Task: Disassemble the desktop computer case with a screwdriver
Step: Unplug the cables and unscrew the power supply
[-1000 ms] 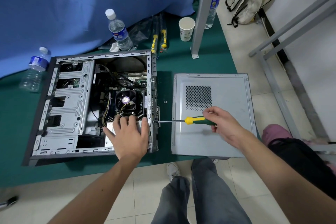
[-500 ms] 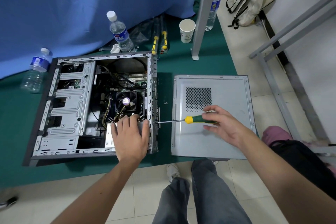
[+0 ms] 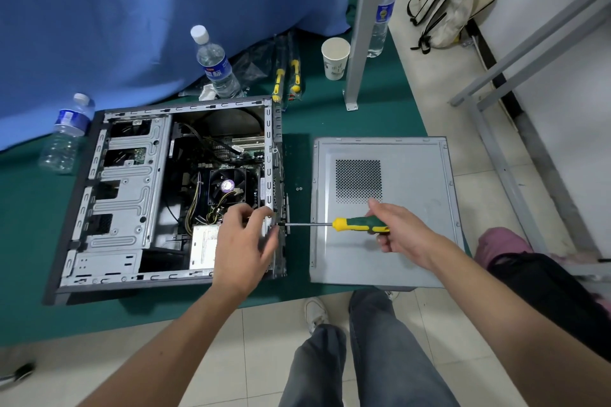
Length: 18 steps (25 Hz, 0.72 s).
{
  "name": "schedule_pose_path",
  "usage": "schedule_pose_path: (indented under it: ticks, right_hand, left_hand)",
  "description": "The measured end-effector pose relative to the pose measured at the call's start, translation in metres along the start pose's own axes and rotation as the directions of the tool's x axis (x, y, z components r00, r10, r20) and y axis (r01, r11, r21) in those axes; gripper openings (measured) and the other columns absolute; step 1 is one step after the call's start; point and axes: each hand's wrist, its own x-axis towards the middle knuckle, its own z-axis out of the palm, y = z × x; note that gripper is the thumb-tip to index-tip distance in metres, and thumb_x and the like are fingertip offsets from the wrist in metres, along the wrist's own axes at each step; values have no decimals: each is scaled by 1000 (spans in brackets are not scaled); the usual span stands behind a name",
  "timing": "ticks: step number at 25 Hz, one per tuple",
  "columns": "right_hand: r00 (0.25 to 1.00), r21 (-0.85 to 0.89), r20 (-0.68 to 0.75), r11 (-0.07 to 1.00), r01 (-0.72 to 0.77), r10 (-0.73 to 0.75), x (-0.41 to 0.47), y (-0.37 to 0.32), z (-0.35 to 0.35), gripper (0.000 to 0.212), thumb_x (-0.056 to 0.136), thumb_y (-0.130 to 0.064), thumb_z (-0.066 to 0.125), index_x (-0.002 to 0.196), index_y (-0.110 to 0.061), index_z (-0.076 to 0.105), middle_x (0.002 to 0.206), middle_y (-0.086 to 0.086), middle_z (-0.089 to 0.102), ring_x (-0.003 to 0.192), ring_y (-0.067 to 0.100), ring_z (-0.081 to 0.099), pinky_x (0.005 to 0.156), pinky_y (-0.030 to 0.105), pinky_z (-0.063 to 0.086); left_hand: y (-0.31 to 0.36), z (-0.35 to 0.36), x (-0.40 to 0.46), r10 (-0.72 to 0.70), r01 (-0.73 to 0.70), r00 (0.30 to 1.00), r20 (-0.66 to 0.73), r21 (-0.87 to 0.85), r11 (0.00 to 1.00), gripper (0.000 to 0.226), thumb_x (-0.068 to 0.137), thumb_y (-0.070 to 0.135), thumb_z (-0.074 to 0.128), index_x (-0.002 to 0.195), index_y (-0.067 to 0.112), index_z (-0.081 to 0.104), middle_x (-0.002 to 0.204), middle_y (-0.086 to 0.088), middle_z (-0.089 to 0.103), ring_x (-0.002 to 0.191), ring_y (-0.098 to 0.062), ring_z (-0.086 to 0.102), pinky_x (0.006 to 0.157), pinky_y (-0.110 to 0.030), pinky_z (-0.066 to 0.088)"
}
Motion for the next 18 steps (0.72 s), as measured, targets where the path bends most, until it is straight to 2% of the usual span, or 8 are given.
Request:
schedule_pose_path:
  ticks: [1, 3, 5, 6, 8, 10, 14, 18]
  right_hand:
    - [1000, -21, -5, 999, 25, -25, -1, 1, 1, 27, 95, -40, 60, 92, -12, 59, 77, 4, 55, 56, 14, 44, 52, 25, 43]
    - [996, 111, -20, 990, 86, -85, 1, 1, 1, 6, 94, -18, 63, 93, -12, 61, 85, 6, 55, 62, 15, 47, 58, 26, 43]
    - [993, 277, -1, 954, 116, -120, 3, 2, -2, 21, 87, 5, 62, 98, -13, 63, 96, 8, 58, 78, 18, 58, 71, 29, 50]
    - [992, 318, 13, 941, 113, -124, 3, 2, -3, 26, 86, 8, 62, 100, -13, 63, 100, 9, 59, 85, 20, 61, 77, 31, 53]
    - [996, 231, 35, 970, 71, -81, 2, 1, -3, 13, 89, -10, 67, 99, -15, 62, 98, 8, 61, 85, 20, 63, 76, 35, 56]
    - [1000, 44, 19, 999, 18, -19, 0, 1, -1, 20, 90, -32, 69, 96, -15, 59, 88, 5, 56, 68, 18, 56, 64, 31, 54]
    - [994, 32, -49, 995, 95, -93, 3, 2, 1, 15, 90, -24, 69, 97, -13, 61, 85, 5, 53, 59, 15, 45, 57, 29, 47]
    - [982, 85, -66, 979, 185, -180, 4, 1, -7, 13, 88, -15, 71, 98, -10, 65, 86, 5, 57, 59, 16, 48, 57, 29, 49]
  left_hand:
    - [1, -3, 5, 18, -18, 999, 50, -1, 1000, 23, 88, 28, 69, 109, 21, 63, 106, 1, 43, 81, -13, 50, 76, -32, 51]
    - [3, -9, 14, 69, -80, 987, 147, 74, 994, 22, 84, 27, 73, 105, 20, 68, 98, 4, 42, 80, -12, 49, 62, -30, 50]
    - [7, -13, 22, 90, -130, 969, 229, 165, 978, 23, 85, 28, 71, 107, 20, 71, 95, 4, 42, 84, -15, 50, 55, -28, 44]
    - [10, -14, 25, 57, -111, 963, 265, 194, 975, 25, 86, 29, 69, 110, 21, 70, 95, 4, 42, 86, -14, 50, 56, -27, 43]
    - [17, -14, 32, -39, -38, 947, 320, 232, 972, 27, 89, 29, 64, 115, 23, 69, 98, 4, 40, 85, -14, 51, 60, -27, 47]
    - [24, -14, 37, -114, 31, 933, 340, 239, 970, 24, 91, 26, 63, 113, 22, 70, 99, 3, 39, 77, -16, 52, 63, -28, 48]
    - [33, -13, 42, -178, 102, 921, 347, 228, 968, 18, 93, 19, 63, 108, 18, 73, 103, 1, 39, 74, -19, 51, 69, -28, 47]
    - [43, -11, 43, -263, 220, 905, 334, 160, 962, 10, 87, 17, 74, 95, 12, 77, 116, -2, 48, 96, -22, 57, 80, -33, 52]
